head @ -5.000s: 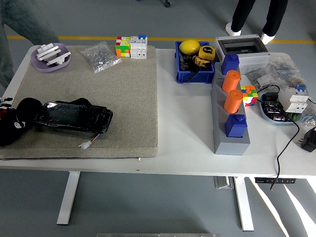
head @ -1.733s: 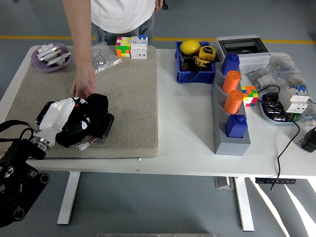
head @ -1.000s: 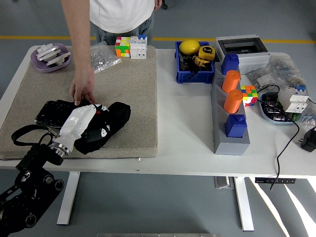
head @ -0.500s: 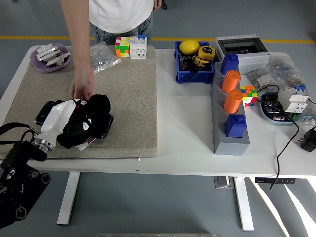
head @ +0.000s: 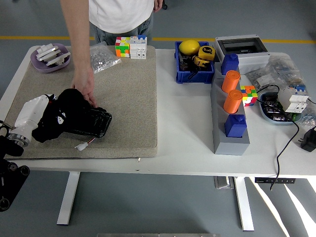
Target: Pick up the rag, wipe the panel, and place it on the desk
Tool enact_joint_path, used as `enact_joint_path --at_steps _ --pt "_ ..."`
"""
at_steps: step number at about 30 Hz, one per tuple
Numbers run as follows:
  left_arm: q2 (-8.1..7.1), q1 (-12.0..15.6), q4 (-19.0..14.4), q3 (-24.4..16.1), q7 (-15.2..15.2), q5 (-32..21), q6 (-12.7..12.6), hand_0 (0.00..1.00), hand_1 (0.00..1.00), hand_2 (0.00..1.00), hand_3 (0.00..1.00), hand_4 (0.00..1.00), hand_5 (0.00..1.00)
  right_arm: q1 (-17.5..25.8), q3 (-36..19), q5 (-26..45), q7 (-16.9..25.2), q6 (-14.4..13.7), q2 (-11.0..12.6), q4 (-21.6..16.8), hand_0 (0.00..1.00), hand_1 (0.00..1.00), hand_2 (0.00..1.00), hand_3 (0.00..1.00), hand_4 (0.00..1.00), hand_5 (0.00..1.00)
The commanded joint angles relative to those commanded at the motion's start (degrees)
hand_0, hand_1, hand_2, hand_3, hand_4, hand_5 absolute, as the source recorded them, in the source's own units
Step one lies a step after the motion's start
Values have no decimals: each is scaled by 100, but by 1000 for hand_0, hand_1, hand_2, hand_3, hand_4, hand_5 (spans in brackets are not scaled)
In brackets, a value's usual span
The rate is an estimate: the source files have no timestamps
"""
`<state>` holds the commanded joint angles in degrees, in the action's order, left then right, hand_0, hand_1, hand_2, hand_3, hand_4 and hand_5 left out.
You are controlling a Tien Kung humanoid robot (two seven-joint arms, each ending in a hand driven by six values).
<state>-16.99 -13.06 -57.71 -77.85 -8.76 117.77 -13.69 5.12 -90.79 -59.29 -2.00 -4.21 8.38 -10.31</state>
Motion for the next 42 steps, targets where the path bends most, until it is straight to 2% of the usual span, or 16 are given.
enact_joint_path --at_steps 12,21,30,42 --pt "-186 -152 562 -364 -108 -42 19 261 222 532 428 214 2 -9 30 1 -9 -5 14 0 760 621 679 600 960 465" --pt "-227 -176 713 -600 -107 65 18 260 223 530 427 206 2 -6 54 2 1 1 20 0 760 621 679 600 960 464" --pt "-248 -173 626 -599 -87 107 2 258 231 530 428 211 2 -6 43 -12 -1 3 18 0 759 621 679 600 960 465" --pt "-137 -61 72 -116 -57 65 9 253 230 530 429 210 2 4 -30 -63 3 5 5 0 760 621 679 601 960 465"
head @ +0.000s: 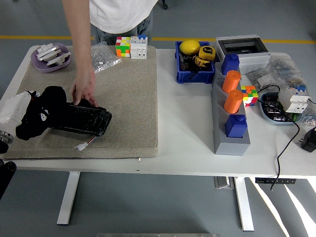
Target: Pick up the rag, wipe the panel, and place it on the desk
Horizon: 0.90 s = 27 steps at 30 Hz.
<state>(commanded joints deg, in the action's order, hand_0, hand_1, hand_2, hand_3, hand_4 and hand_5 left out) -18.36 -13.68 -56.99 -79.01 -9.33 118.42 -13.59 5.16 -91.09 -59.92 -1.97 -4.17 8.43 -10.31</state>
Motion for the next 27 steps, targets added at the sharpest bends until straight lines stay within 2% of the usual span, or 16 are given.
enact_joint_path --at_steps 16,27 --pt "103 75 -844 1061 205 6 61 257 230 529 431 208 2 -3 -88 -61 7 4 -3 0 760 621 679 601 961 465" --pt "216 -18 -1010 1601 169 -127 51 257 231 529 431 210 2 -11 -135 -112 -14 -3 -1 0 760 621 679 600 960 465"
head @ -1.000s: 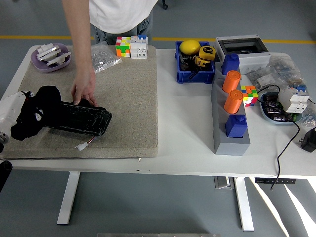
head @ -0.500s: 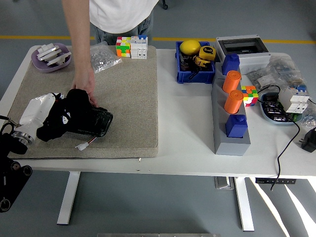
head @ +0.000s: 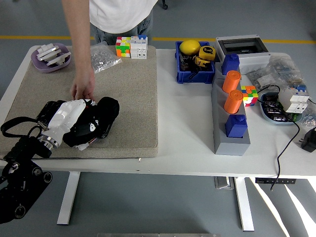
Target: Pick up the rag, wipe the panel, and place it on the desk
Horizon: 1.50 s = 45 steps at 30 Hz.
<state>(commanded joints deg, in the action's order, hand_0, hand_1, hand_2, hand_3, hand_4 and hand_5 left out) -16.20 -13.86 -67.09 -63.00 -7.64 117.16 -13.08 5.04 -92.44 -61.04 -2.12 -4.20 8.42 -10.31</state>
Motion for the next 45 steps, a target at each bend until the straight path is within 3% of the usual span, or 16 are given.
enact_joint_path --at_steps 13,23,32,38,45 --pt "101 7 -111 63 19 -43 -11 257 231 530 435 216 2 -11 17 15 -3 1 -13 0 759 621 679 599 961 467" --pt "108 56 332 -312 -208 -242 -96 256 231 530 434 213 2 -1 47 31 -14 -6 -2 0 759 621 679 600 962 466" --pt "-44 37 621 -695 -292 -236 -88 256 231 529 435 206 2 10 69 40 -2 0 5 0 759 620 679 601 962 467" --pt "-213 -80 1103 -828 -450 -304 -31 262 234 528 434 205 2 36 151 108 -11 13 11 0 759 621 679 601 962 468" --pt "-279 -98 1299 -1192 -528 -276 -41 260 231 527 433 202 2 69 222 178 -27 13 14 0 759 620 679 601 962 468"
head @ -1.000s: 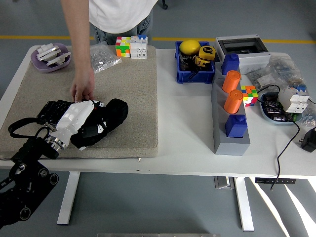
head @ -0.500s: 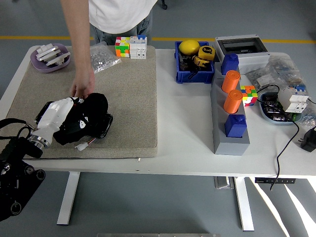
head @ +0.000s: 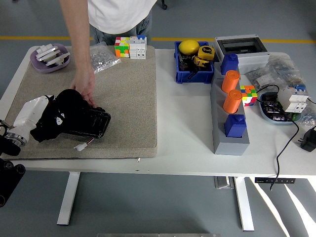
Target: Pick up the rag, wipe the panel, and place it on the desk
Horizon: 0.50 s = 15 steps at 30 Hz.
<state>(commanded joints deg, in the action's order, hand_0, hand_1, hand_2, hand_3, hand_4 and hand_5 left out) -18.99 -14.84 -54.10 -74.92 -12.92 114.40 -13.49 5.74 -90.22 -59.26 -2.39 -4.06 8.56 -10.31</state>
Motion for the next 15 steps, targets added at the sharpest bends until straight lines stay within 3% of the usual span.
enact_joint_path --at_steps 15 --pt "-110 -75 458 -643 -6 245 -19 254 229 528 434 199 2 -27 -1 -2 10 6 -9 0 760 620 679 601 961 467"
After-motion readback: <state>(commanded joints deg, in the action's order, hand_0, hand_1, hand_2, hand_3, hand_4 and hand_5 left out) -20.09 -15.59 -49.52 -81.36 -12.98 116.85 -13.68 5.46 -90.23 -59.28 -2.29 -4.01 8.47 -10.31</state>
